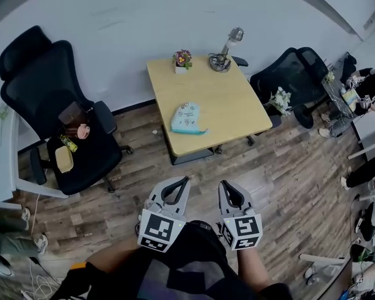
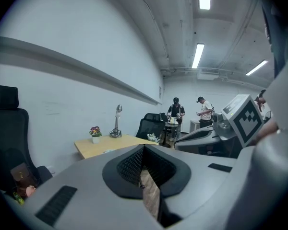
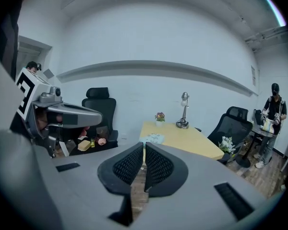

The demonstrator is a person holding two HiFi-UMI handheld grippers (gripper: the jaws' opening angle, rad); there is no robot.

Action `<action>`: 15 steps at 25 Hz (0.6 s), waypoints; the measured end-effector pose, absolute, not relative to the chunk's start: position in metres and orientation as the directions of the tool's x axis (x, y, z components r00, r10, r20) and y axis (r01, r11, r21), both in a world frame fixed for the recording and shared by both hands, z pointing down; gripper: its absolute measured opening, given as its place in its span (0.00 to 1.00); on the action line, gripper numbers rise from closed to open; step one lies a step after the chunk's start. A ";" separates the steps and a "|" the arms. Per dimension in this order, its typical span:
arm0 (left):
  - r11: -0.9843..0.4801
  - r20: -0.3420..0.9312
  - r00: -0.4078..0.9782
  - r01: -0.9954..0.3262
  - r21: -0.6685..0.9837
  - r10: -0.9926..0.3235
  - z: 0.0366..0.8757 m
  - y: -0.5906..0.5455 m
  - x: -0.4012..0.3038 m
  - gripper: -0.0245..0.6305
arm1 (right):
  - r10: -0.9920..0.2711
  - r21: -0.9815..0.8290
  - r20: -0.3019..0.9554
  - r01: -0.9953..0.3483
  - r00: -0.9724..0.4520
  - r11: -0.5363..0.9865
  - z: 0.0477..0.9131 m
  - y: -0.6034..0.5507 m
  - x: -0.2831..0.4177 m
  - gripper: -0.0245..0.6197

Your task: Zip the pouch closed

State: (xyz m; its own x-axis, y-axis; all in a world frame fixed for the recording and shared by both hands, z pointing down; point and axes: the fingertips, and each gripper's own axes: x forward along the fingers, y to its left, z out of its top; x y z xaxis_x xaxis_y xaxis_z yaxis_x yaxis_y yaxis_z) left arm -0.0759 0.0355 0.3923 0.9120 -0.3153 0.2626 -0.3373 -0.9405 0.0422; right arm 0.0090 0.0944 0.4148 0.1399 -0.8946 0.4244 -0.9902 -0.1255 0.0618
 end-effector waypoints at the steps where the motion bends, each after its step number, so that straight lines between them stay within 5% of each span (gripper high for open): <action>1: -0.940 0.268 0.910 -0.340 0.042 -0.317 0.394 0.031 -0.074 0.05 | -0.893 0.066 0.430 -0.991 0.133 -0.116 0.417 0.089 0.012 0.06; 15: -0.867 0.321 0.820 -0.498 -0.005 -0.473 0.416 -0.063 0.023 0.05 | -0.860 0.103 0.506 -0.985 -0.064 0.135 0.460 -0.014 0.114 0.06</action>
